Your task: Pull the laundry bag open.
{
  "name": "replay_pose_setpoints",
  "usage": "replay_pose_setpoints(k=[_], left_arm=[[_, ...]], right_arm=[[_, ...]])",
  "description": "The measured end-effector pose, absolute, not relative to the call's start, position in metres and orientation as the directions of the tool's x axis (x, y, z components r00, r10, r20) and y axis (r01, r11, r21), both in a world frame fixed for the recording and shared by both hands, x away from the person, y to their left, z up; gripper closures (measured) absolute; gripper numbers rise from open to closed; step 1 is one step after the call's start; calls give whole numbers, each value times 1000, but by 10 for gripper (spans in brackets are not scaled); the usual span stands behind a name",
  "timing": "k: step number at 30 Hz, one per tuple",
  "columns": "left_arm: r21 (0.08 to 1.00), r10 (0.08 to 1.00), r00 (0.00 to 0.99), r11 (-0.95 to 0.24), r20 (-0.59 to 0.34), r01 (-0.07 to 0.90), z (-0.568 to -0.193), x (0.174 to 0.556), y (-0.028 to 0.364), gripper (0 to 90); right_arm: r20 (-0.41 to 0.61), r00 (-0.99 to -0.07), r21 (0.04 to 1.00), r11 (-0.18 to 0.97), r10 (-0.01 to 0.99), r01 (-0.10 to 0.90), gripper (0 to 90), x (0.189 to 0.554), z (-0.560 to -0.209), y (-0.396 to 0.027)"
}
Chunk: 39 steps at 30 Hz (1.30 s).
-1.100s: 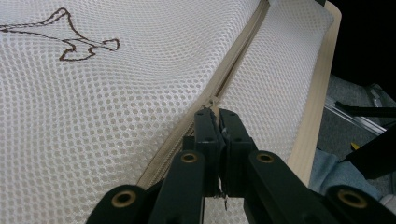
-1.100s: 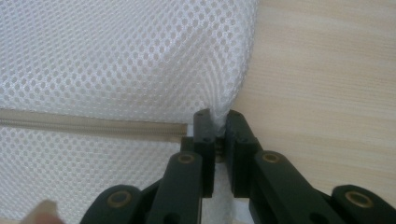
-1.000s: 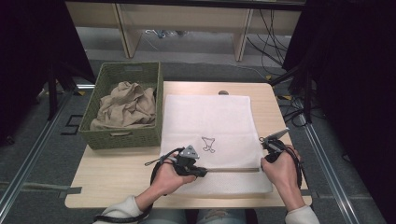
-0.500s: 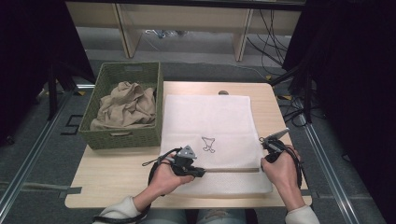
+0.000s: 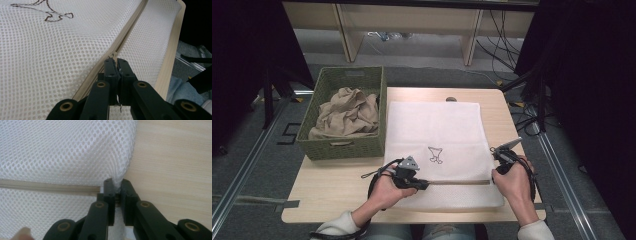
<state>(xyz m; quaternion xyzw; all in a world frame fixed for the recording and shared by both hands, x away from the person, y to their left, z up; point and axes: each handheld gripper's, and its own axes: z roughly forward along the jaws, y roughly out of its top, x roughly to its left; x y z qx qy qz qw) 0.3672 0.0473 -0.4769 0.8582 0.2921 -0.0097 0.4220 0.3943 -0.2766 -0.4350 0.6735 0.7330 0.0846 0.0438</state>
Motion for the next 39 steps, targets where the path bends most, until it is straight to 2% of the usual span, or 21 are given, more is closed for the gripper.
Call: replay_pose_setpoints(k=[1,20,38,39], left_arm=[[721,485,834,-475,-265,505,-477,368,49,864],[712,510,818,-470,-264,523,-477,366,67,864],[702,551,788,-445,-274,556,-481,364,94,864],[700,558,782,-440,-277,562,-481,364,97,864]], right_arm=[[52,-119,201,107,991,974,851,395,-436,-279],[45,-94,190,84,995,978,851,396,-437,-279],[45,-119,195,108,992,975,851,396,-438,-281],[48,-78,191,68,996,979,851,396,-438,-278]])
